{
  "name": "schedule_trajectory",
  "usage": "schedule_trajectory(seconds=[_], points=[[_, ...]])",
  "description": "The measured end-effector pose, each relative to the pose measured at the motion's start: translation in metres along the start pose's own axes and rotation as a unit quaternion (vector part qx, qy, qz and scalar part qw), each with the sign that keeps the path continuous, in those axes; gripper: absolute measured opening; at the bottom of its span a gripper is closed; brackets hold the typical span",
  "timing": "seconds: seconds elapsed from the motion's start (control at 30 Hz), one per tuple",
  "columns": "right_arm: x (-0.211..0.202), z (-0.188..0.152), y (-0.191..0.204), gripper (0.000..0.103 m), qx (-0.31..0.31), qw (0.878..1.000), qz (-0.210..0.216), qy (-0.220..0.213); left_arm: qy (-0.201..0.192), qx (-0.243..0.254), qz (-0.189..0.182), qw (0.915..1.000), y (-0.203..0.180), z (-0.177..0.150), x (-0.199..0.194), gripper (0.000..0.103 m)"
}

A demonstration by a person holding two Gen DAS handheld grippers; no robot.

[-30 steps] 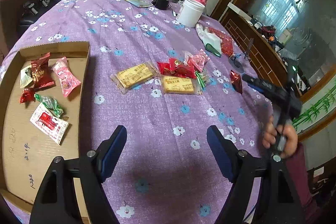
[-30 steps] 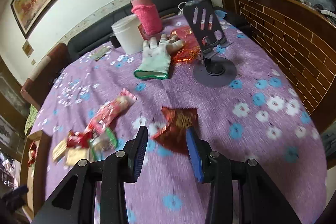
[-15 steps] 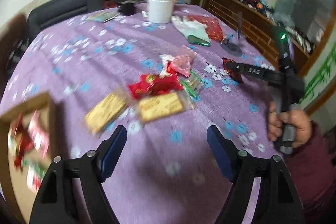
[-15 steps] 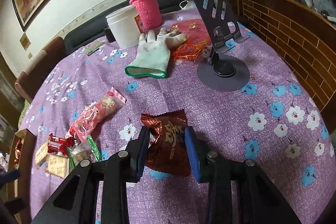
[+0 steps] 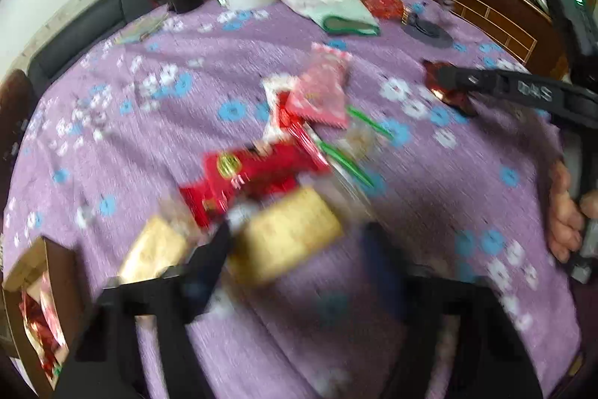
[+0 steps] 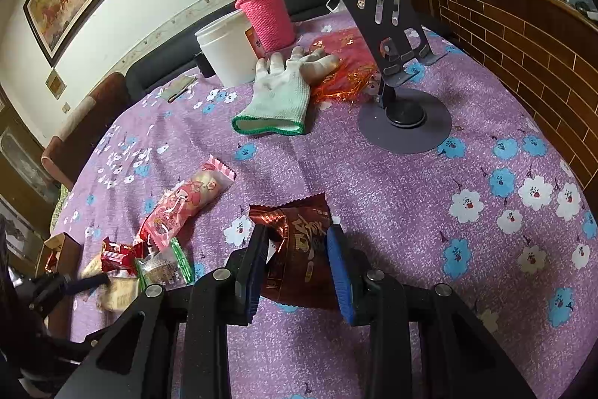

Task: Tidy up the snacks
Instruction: 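Grasp the yellow cake packet with the left tool while the right tool grasps the dark red packet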

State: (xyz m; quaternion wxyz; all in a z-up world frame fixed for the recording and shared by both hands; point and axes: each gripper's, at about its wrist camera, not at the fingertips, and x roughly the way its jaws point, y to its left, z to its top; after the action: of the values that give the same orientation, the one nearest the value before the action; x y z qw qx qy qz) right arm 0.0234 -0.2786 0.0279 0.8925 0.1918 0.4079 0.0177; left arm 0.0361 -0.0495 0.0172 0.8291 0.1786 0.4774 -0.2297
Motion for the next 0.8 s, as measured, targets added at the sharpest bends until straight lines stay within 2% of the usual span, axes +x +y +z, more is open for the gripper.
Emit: schedule_trajectory(seconds=[0.07, 0.1, 0.17, 0.23, 0.3, 0.33, 0.47, 0.57, 0.63, 0.67, 0.77, 0.8], points=[[-0.001, -0.001, 0.001, 0.034, 0.003, 1.000, 0.011, 0.004, 0.011, 0.001, -0.021, 0.9997, -0.004, -0.008, -0.010, 0.031], [-0.001, -0.002, 0.002, 0.034, 0.003, 1.000, 0.016, 0.007, 0.015, -0.005, -0.047, 0.9988, -0.006, -0.013, -0.016, 0.031], [-0.001, -0.004, 0.006, 0.034, -0.002, 1.000, 0.020, 0.009, 0.003, -0.001, -0.042, 0.9991, -0.011, -0.019, -0.026, 0.031], [-0.001, -0.005, 0.009, 0.034, -0.004, 1.000, 0.024, 0.008, -0.019, 0.009, -0.030, 0.9993, -0.014, -0.019, -0.033, 0.039], [-0.001, -0.006, 0.011, 0.034, -0.006, 1.000, 0.025, 0.009, -0.039, 0.018, -0.014, 0.9990, -0.011, -0.014, -0.034, 0.075], [-0.001, -0.006, 0.012, 0.034, -0.007, 1.000, 0.023, 0.009, -0.044, 0.022, -0.008, 0.9988, -0.010, -0.011, -0.032, 0.079], [-0.001, -0.005, 0.010, 0.034, -0.004, 1.000, 0.027, 0.010, -0.026, 0.054, 0.008, 0.9982, -0.006, 0.003, -0.003, 0.079], [0.001, -0.005, 0.009, 0.034, -0.002, 1.000, 0.029, 0.011, -0.001, 0.059, -0.013, 0.9982, 0.001, 0.007, 0.014, 0.079], [0.002, -0.005, 0.009, 0.034, -0.002, 0.999, 0.031, 0.012, 0.010, 0.034, -0.041, 0.9985, 0.009, 0.006, 0.015, 0.080], [0.002, -0.005, 0.008, 0.035, -0.001, 0.999, 0.032, 0.013, 0.020, 0.023, -0.049, 0.9983, 0.010, 0.005, 0.014, 0.075], [0.003, -0.004, 0.007, 0.035, 0.002, 0.999, 0.035, 0.015, 0.023, 0.030, -0.050, 0.9980, 0.000, -0.005, 0.001, 0.038], [0.003, -0.004, 0.007, 0.035, 0.003, 0.999, 0.037, 0.016, 0.032, 0.031, -0.061, 0.9972, -0.007, -0.011, -0.004, 0.035]])
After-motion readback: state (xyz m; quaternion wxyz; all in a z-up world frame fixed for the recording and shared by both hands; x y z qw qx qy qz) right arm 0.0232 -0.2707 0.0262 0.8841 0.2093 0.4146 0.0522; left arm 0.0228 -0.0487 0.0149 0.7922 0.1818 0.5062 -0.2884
